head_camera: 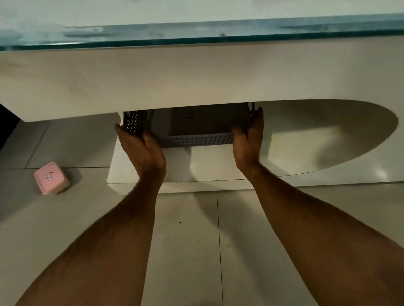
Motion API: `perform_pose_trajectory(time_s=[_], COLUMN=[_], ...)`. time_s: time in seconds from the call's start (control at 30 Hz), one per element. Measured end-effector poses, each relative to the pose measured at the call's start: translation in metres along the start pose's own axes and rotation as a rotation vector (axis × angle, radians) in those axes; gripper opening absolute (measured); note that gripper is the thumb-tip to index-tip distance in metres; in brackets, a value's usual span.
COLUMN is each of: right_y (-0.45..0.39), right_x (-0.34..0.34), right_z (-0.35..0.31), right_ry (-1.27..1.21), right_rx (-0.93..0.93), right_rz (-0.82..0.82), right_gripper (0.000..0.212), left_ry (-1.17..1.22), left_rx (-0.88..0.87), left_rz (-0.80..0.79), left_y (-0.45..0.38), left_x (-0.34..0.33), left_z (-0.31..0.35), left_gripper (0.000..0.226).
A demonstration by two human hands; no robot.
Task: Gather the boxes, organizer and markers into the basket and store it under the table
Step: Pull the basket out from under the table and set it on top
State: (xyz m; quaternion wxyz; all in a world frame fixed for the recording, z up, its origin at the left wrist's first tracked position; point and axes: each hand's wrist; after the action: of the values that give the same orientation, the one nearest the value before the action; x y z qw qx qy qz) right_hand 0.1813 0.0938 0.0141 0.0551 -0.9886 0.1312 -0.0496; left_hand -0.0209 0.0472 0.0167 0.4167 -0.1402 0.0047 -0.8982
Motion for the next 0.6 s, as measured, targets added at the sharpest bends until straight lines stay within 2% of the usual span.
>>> perform_pose_trajectory(time_s=[0.27, 0.6], right_y=[0.004, 0.036], right_x=[0.001, 0.018], right_z=[-0.002, -0.019], right_ry=[-0.083, -0.072], right_rx=[-0.042, -0.038], right_rz=[0.029, 0.07], right_gripper=[0.063, 0.053], left_ry=[0.227, 0.259], left_rx=[0.062, 0.086], left_rz=[0.046, 0.07], left_y=[0.004, 0.031], left_x=[0.008, 0.022], left_z=[0.004, 0.016], left_gripper=[0.057, 0.053])
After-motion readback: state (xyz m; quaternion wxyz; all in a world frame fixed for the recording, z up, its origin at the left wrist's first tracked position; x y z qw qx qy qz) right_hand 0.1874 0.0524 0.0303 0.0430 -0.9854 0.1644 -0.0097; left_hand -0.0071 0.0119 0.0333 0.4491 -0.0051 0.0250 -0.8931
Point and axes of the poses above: each hand's wrist, its own y-axis away from the middle knuckle, its own x-axis out of the back of the hand, z = x × y, and after that the axes turned 1 degree about x, right-handed
